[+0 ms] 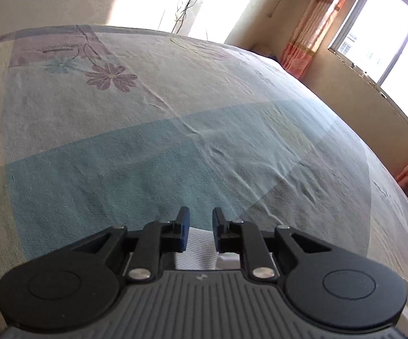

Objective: Fold clothes

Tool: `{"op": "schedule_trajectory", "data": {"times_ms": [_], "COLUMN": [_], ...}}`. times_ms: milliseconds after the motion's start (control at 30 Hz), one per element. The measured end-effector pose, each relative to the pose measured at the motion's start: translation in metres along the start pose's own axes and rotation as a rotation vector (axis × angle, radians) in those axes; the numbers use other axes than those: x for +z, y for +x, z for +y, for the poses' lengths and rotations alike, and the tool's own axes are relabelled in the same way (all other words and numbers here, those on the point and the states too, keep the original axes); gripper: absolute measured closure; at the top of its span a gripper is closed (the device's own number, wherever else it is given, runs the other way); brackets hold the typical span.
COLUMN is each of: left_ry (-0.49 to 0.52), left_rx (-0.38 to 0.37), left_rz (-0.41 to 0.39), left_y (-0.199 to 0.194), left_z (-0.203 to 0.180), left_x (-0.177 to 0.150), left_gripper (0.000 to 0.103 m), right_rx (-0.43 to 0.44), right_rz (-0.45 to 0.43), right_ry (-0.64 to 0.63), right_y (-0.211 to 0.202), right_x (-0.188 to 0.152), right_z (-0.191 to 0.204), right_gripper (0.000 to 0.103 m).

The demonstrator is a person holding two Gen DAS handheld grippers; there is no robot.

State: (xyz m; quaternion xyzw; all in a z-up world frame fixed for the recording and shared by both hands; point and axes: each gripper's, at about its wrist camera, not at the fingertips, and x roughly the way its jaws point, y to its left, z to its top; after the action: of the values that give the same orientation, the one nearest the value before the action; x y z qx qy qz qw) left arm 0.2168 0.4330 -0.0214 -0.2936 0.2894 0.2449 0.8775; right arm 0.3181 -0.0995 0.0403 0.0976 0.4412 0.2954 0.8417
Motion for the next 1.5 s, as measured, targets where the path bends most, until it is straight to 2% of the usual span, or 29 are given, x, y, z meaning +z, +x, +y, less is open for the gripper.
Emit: {"op": "schedule_trajectory", "data": {"times_ms": [33,67,133,200,233,300,433,567,600,633,700,800,867,900,967,1033,1167,1233,1500], "left_ry": [0.089,0.18,0.367,0.438,0.42,0.399,0.338,0.38,0.391,0.402,0.459,0.558,0.565,0.558,0.542,0.539,0.613,0.681,0.792], "left_rx": [-0.031,-0.058,-0.031,0.007,0.014,0.03,0.102,0.031,0.012,-0.007,-0.11,-0.192,-0.126,-0.116,-0.077,-0.067,-0.149,-0.199,-0.339], "left_rz": [0.024,0.046,0.053,0.073,0.099,0.053,0.053,0.063,0.066,0.068,0.072,0.11,0.161,0.145,0.16,0.158,0.203,0.225,0.3], "left_y": [0.005,0.01,0.023,0.042,0.053,0.06,0.076,0.057,0.052,0.047,0.036,0.036,0.053,0.053,0.053,0.046,0.029,0.019,-0.023], "left_z": [-0.025,-0.049,-0.094,-0.117,-0.118,-0.112,-0.088,-0.107,-0.113,-0.118,-0.137,-0.159,-0.163,-0.162,-0.167,-0.171,-0.197,-0.219,-0.289], "left_x": [-0.008,-0.017,-0.042,-0.061,-0.063,-0.061,-0.03,-0.031,-0.032,-0.032,-0.051,-0.08,-0.091,-0.091,-0.082,-0.074,-0.078,-0.092,-0.146], "left_gripper": [0.057,0.054,0.053,0.053,0.052,0.05,0.05,0.057,0.055,0.05,0.04,0.037,0.037,0.037,0.038,0.039,0.037,0.036,0.036], "right_rx": [-0.002,-0.004,-0.009,-0.022,-0.031,-0.053,-0.098,-0.14,-0.149,-0.154,-0.162,-0.191,-0.216,-0.23,-0.305,-0.391,-0.549,-0.618,-0.582], "right_rz": [-0.001,-0.002,0.001,0.01,0.015,0.021,0.009,-0.003,-0.004,-0.004,0.002,0.007,0.003,-0.002,0.001,0.007,0.038,0.066,0.024], "right_ry": [0.003,0.008,0.019,0.017,0.008,-0.007,0.003,0.068,0.078,0.086,0.089,0.086,0.092,0.101,0.112,0.121,0.138,0.146,0.18], "right_y": [0.001,0.003,0.007,0.011,0.011,0.011,0.0,-0.003,-0.003,-0.002,-0.001,-0.006,-0.012,-0.018,-0.028,-0.038,-0.05,-0.05,-0.031], "right_x": [0.0,0.001,0.001,0.002,0.002,0.001,-0.001,-0.003,-0.004,-0.004,-0.006,-0.01,-0.013,-0.016,-0.027,-0.039,-0.066,-0.082,-0.12], "right_z": [0.0,-0.001,-0.001,0.001,0.002,0.004,-0.004,-0.024,-0.027,-0.029,-0.032,-0.036,-0.041,-0.045,-0.057,-0.069,-0.095,-0.108,-0.121], "right_gripper": [0.007,0.007,0.005,0.004,0.004,0.003,0.001,0.0,0.0,0.0,0.0,0.0,0.0,0.0,0.0,0.0,0.0,0.0,0.0]}}
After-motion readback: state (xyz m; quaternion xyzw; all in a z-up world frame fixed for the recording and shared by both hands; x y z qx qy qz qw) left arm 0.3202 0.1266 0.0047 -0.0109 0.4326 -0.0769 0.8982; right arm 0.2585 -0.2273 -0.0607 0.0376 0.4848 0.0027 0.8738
